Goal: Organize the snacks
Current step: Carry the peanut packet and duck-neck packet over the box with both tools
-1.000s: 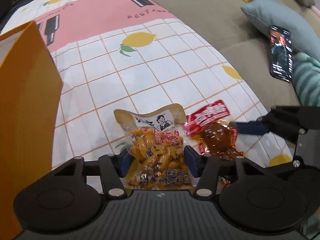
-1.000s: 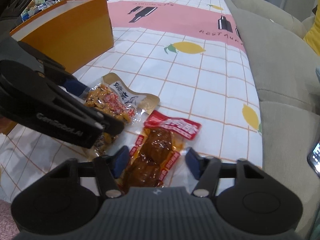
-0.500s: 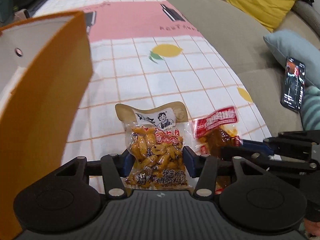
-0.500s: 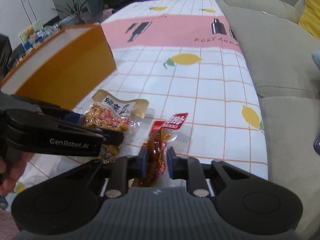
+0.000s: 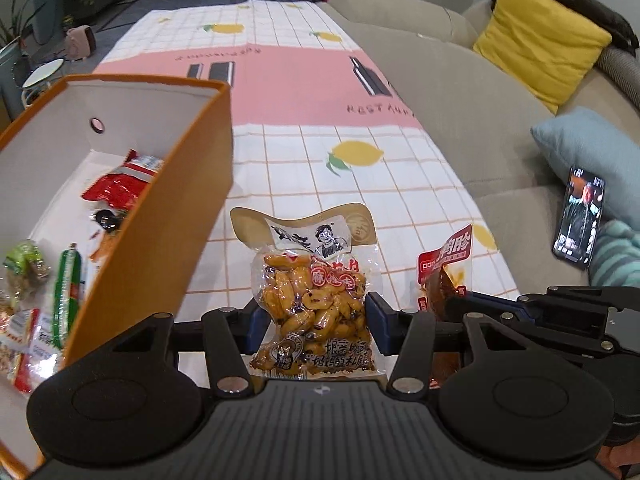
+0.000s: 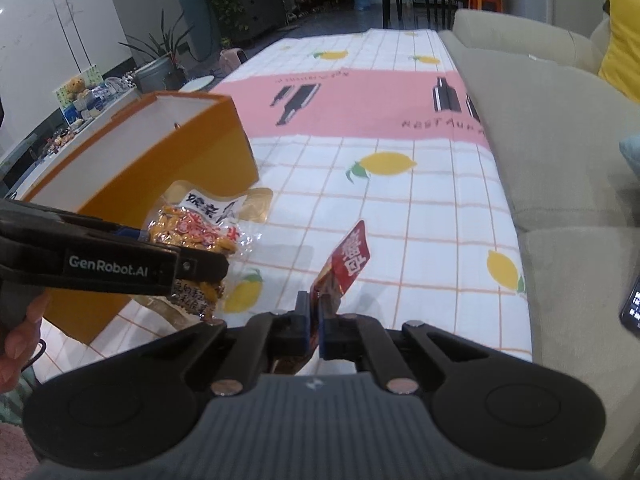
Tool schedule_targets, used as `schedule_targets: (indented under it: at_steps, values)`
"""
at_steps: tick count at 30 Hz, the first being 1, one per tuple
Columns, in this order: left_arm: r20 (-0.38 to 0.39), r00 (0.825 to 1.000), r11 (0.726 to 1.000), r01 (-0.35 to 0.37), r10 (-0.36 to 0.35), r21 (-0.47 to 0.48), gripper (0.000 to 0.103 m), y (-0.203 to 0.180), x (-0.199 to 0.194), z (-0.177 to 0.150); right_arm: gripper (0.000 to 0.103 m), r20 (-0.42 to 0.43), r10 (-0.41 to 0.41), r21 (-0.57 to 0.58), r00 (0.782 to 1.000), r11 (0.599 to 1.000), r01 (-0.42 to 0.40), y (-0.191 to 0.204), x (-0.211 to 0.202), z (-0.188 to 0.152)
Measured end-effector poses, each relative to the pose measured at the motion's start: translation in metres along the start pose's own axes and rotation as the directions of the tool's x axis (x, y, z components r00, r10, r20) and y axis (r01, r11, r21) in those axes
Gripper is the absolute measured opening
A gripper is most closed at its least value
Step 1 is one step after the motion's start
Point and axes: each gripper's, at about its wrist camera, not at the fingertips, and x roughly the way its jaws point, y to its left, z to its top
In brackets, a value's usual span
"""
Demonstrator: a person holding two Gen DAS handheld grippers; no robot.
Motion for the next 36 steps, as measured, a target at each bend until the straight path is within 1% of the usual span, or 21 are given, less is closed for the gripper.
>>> schedule_targets:
  at_steps: [6, 10, 13, 17, 22, 25, 28, 29, 30, 33, 36]
  values:
    - [0.063, 0.998, 0.999, 0.027, -0.025, -0.028, 0.058, 0.007, -0.034, 0.005, 0.0, 0.069, 0.019, -0.003, 0.997, 1.0, -0.019, 0.012, -0.024, 0.014]
    - [0.108, 0.994, 0.999, 0.019, -0.016, -0.028, 0.058, 0.016, -0.057, 0.008, 0.0, 0.117, 0.043, -0.016, 0.992, 0.999, -0.042, 0.024, -0.039, 0.027]
    - [0.136, 0.991, 0.999, 0.011, -0.007, -0.032, 0.057, 0.027, -0.074, 0.012, 0.0, 0.152, 0.073, -0.047, 0.986, 0.997, -0.066, 0.039, -0.048, 0.039]
    - [0.169, 0.985, 0.999, -0.022, 0.027, -0.033, 0.057, 0.045, -0.095, 0.02, 0.0, 0.192, 0.121, -0.116, 0.974, 0.988, -0.099, 0.065, -0.056, 0.061]
    - [0.201, 0.974, 0.995, -0.096, 0.102, -0.039, 0.057, 0.071, -0.112, 0.031, 0.0, 0.232, 0.185, -0.222, 0.955, 0.966, -0.133, 0.103, -0.059, 0.09]
    - [0.2, 0.97, 0.99, -0.133, 0.14, -0.048, 0.056, 0.087, -0.115, 0.036, 0.0, 0.248, 0.222, -0.287, 0.943, 0.947, -0.147, 0.128, -0.054, 0.107]
    - [0.182, 0.97, 0.986, -0.157, 0.163, -0.047, 0.049, 0.102, -0.11, 0.041, 0.0, 0.244, 0.256, -0.338, 0.935, 0.927, -0.165, 0.152, -0.043, 0.122]
    - [0.171, 0.97, 0.985, -0.168, 0.173, -0.044, 0.035, 0.107, -0.107, 0.044, 0.0, 0.239, 0.263, -0.355, 0.935, 0.92, -0.168, 0.16, -0.037, 0.127]
    - [0.15, 0.973, 0.984, -0.172, 0.176, -0.039, 0.031, 0.112, -0.102, 0.046, 0.0, 0.232, 0.267, -0.372, 0.936, 0.913, -0.168, 0.166, -0.031, 0.13]
    - [0.109, 0.979, 0.984, -0.171, 0.175, -0.044, 0.03, 0.126, -0.087, 0.047, 0.0, 0.2, 0.269, -0.424, 0.942, 0.891, -0.164, 0.183, -0.01, 0.138]
    - [0.081, 0.979, 0.982, -0.183, 0.186, -0.049, 0.03, 0.141, -0.074, 0.045, 0.0, 0.158, 0.258, -0.462, 0.953, 0.872, -0.159, 0.197, 0.013, 0.142]
